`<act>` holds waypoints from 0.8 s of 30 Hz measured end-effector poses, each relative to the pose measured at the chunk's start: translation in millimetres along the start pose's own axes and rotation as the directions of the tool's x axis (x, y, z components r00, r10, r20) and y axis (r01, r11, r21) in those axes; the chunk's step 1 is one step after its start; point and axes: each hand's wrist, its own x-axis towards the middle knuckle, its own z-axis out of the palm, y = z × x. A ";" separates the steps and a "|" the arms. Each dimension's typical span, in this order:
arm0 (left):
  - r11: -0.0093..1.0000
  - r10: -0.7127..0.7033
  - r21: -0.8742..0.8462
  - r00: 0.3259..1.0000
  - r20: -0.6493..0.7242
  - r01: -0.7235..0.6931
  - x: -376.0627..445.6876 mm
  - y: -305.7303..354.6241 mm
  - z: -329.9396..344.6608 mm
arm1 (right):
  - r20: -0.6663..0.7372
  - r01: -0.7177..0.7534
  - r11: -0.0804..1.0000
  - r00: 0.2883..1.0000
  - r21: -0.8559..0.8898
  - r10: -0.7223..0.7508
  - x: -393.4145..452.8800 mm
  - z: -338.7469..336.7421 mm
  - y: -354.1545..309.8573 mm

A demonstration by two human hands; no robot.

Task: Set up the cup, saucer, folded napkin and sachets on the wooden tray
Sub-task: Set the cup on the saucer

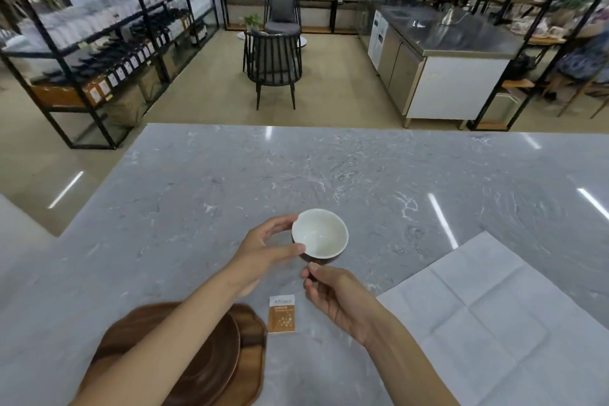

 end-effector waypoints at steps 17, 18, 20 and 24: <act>0.993 -0.017 -0.118 0.991 -0.134 0.001 -130.8 -13.6 -87.5 | 0.109 -0.082 0.980 0.989 -0.180 0.103 -33.7 87.7 86.2; 0.992 -0.021 -0.124 0.991 -0.135 0.005 -137.1 -15.9 -92.1 | 0.117 -0.087 0.980 0.987 -0.180 0.109 -33.6 90.8 92.5; 0.990 -0.031 -0.137 0.990 -0.141 0.012 -150.0 -20.4 -100.6 | 0.130 -0.100 0.978 0.984 -0.183 0.125 -34.0 97.6 104.7; 0.989 -0.047 -0.147 0.987 -0.153 0.024 -173.0 -30.1 -115.3 | 0.131 -0.125 0.970 0.979 -0.209 0.154 -36.8 109.1 126.3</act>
